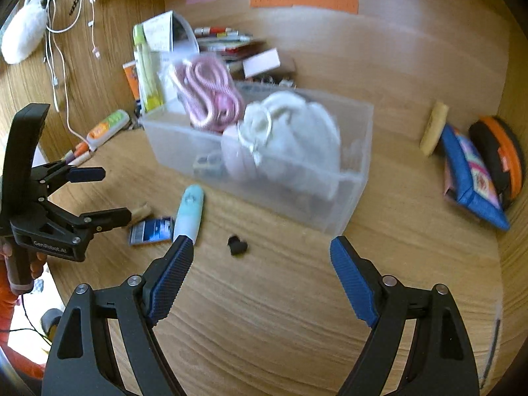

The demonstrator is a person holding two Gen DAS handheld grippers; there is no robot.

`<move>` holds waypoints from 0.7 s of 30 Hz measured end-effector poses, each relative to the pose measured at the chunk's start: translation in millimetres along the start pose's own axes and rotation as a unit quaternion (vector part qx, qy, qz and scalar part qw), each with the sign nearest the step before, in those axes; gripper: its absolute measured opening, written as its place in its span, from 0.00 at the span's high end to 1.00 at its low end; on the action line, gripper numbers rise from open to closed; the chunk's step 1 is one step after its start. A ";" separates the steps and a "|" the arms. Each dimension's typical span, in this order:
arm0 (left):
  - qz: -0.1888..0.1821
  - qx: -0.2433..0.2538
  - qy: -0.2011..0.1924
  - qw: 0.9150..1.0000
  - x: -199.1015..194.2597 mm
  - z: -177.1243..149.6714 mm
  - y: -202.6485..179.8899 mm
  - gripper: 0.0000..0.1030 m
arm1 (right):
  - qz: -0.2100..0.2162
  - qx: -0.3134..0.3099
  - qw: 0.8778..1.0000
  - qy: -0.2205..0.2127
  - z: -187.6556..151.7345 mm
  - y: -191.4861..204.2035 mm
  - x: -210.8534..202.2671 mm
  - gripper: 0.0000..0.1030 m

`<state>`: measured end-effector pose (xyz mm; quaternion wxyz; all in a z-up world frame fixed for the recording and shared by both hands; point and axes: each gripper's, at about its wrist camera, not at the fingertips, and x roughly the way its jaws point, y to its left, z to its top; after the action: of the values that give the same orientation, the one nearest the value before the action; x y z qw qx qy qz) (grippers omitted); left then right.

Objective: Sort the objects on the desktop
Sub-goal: 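Move the left gripper to the beige eraser while the right moves to the black heart piece, then grasp the beige eraser with the left gripper while the right grasps the black heart piece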

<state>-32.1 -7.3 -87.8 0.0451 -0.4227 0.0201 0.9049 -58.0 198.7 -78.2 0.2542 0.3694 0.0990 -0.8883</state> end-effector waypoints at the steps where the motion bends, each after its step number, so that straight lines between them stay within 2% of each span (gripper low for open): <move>1: -0.002 0.003 0.003 1.000 2.1 -0.7 -2.0 0.02 | 0.002 0.000 1.000 0.003 -1.5 1.0 1.8 0.20; 6: -0.006 0.005 0.009 1.000 8.4 1.9 -2.3 0.03 | 0.009 -0.009 1.000 0.020 -3.6 5.4 13.8 0.20; 11: -0.034 -0.022 0.017 0.999 9.9 3.8 12.6 0.18 | 0.018 -0.019 0.999 0.024 -1.3 8.8 18.1 0.20; 13: -0.023 -0.021 0.019 0.999 9.2 4.1 16.6 0.24 | 0.020 -0.023 0.999 0.026 -0.8 9.3 19.9 0.20; 19: -0.009 -0.009 0.020 1.000 8.0 4.3 15.6 0.28 | 0.030 -0.027 0.999 0.034 1.1 10.3 26.9 0.22; 21: -0.003 0.002 0.017 1.000 8.0 4.2 11.7 0.32 | 0.038 -0.031 0.998 0.037 1.6 12.3 29.0 0.28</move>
<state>-41.6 -18.1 -91.3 0.0480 -0.4382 0.0219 0.8973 -69.9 176.6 -97.4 0.2949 0.3973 0.1215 -0.8605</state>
